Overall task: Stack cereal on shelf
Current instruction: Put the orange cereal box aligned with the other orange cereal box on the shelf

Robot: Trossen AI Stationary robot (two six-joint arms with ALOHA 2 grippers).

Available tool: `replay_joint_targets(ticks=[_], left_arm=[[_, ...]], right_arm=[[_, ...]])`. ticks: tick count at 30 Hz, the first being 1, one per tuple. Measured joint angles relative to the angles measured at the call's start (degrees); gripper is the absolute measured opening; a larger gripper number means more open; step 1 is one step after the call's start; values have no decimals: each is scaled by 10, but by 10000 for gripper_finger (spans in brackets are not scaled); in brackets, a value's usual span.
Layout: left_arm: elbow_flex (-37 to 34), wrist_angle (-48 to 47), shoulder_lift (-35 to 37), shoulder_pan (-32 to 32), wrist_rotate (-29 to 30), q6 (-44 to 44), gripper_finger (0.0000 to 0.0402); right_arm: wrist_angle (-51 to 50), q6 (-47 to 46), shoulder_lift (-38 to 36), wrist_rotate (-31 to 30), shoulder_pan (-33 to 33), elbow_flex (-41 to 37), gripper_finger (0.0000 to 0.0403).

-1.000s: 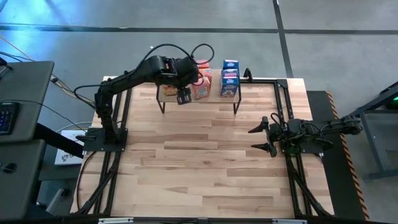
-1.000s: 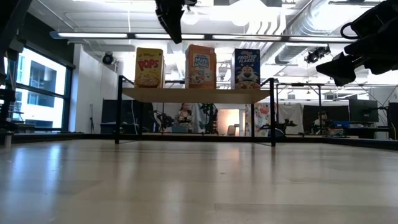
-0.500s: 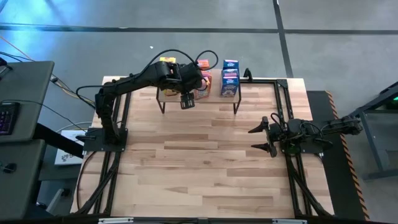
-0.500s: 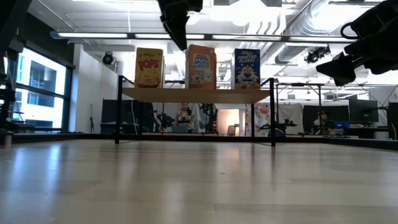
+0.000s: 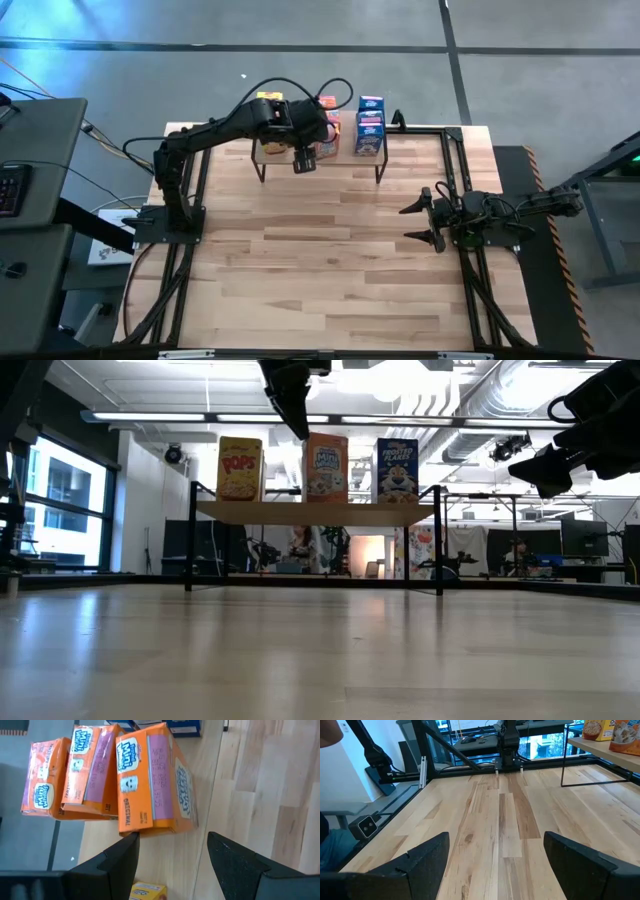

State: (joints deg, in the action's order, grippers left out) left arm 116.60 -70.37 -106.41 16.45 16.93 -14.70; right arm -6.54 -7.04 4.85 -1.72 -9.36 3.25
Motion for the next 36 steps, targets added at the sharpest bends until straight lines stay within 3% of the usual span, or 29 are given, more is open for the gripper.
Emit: replay_joint_targets(ticks=[15,25,36], left_arm=[[0,-8,0,9,12,8,226],[0,-56,22,-43,60,62,226],[0,-36,8,-92,44,51,226]], right_arm=[[0,0,0,0,0,0,317],[0,0,0,0,0,0,317],[0,0,0,0,0,0,317]])
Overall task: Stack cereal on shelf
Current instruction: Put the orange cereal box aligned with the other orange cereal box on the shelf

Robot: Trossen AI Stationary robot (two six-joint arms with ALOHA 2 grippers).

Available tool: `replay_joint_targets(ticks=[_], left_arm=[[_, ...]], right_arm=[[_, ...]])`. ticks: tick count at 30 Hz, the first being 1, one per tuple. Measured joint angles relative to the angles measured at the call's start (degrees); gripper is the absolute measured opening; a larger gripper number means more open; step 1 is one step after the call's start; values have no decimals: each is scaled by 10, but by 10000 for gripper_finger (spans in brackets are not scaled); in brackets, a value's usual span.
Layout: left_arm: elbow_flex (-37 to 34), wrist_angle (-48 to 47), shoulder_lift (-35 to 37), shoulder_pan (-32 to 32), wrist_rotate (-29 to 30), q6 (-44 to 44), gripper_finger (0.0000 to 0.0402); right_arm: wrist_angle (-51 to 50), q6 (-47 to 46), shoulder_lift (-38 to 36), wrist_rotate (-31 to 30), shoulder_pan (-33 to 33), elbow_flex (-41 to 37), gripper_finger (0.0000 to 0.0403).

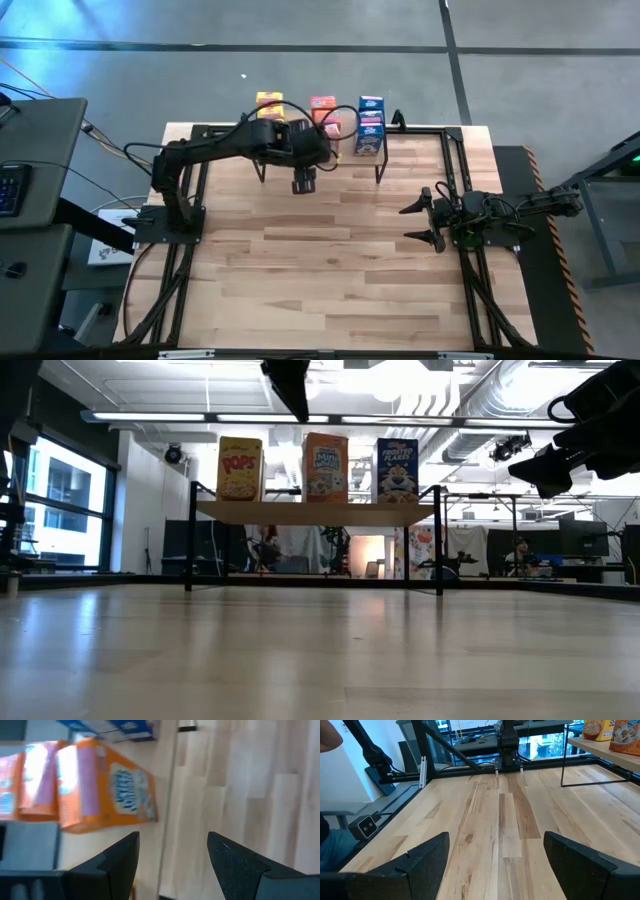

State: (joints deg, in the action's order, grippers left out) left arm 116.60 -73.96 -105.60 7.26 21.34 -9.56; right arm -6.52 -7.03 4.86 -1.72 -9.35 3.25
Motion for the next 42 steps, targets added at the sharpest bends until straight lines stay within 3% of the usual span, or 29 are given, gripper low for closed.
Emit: replay_joint_targets(ticks=[11,42], left_arm=[[0,39,-13,27,-77,-17,225],[0,47,-38,78,-79,-40,225]], right_arm=[[0,0,0,0,0,0,317],[0,0,0,0,0,0,317]])
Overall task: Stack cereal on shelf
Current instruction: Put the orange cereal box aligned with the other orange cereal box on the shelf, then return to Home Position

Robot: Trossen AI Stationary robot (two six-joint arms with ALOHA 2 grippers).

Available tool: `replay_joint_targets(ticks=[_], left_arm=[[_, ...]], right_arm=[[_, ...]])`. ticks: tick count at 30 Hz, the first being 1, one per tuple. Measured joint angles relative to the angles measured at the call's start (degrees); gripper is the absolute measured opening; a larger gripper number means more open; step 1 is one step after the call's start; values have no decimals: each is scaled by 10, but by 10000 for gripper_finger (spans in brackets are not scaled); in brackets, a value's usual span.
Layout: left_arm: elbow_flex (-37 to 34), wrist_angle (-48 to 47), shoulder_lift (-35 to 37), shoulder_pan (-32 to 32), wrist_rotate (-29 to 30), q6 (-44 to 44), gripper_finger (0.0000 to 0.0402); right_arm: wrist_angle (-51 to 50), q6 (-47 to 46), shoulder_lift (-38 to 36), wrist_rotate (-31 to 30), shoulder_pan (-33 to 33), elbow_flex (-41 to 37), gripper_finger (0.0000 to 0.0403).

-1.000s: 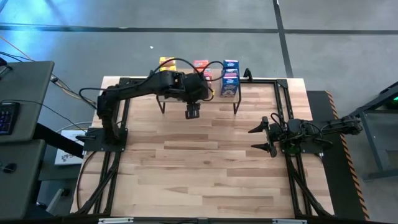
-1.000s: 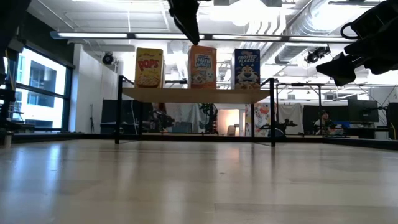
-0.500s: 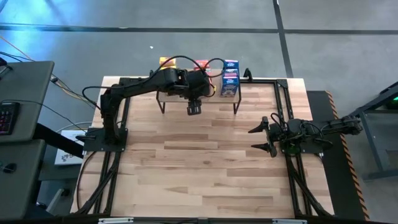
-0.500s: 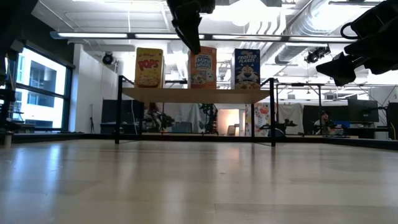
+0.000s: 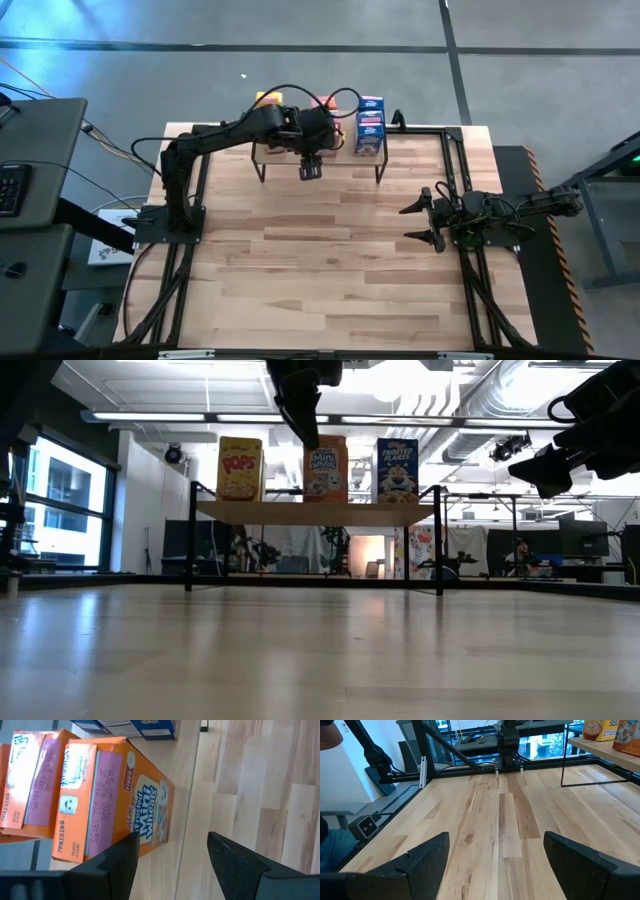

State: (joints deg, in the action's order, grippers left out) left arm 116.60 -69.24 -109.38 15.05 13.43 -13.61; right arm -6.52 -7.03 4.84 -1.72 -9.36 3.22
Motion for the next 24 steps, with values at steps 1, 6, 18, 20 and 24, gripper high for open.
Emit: replay_joint_targets(ticks=[1,6,18,20,24], left_arm=[[0,-2,0,0,0,0,225],[0,-39,10,-14,-1,31,225],[0,-75,105,-87,2,91,225],[-1,-74,124,-102,16,101,225],[-53,-44,186,-136,61,127,225]], right_arm=[[0,0,0,0,0,0,317],[0,0,0,0,0,0,317],[0,0,0,0,0,0,317],[0,0,0,0,0,0,317],[0,0,0,0,0,0,317]])
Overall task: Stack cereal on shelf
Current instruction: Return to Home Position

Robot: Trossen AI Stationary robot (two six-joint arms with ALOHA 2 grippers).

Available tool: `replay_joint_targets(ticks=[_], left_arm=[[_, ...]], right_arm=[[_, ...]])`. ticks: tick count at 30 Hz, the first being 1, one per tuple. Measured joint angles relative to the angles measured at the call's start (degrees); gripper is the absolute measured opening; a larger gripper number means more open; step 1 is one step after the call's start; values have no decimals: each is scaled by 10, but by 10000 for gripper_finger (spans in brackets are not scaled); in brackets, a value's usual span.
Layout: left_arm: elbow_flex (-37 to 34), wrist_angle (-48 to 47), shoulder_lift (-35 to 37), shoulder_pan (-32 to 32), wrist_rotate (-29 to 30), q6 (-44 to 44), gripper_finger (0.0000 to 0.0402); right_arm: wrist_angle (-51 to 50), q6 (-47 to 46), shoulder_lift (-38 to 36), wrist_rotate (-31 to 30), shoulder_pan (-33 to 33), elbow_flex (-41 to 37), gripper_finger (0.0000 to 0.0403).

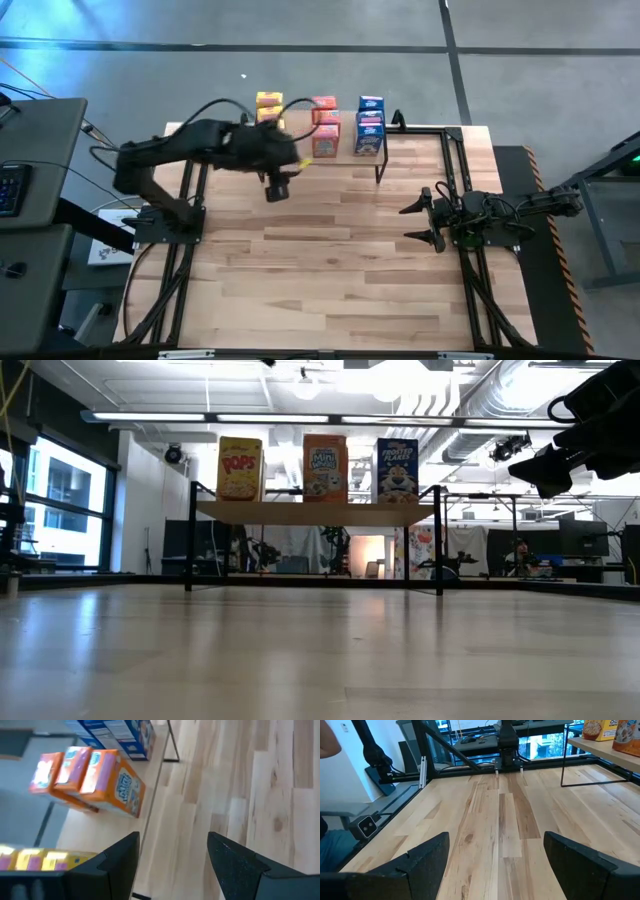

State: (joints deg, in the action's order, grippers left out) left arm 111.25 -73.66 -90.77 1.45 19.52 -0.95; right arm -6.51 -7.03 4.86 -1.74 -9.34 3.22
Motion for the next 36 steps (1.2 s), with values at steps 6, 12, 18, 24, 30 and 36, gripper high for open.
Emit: replay_joint_targets(ticks=[6,12,18,24,30,36], left_arm=[[-169,103,134,-42,20,28,225],[-347,222,268,-71,18,39,225],[-510,308,390,-94,0,39,225],[-657,390,513,-103,-30,38,225],[-788,471,627,-103,-59,38,225],[-908,580,720,-103,-72,15,225]], right_arm=[[0,0,0,0,0,0,317],[0,0,0,0,0,0,317],[0,0,0,0,0,0,317],[0,0,0,0,0,0,317],[0,0,0,0,0,0,317],[0,0,0,0,0,0,317]])
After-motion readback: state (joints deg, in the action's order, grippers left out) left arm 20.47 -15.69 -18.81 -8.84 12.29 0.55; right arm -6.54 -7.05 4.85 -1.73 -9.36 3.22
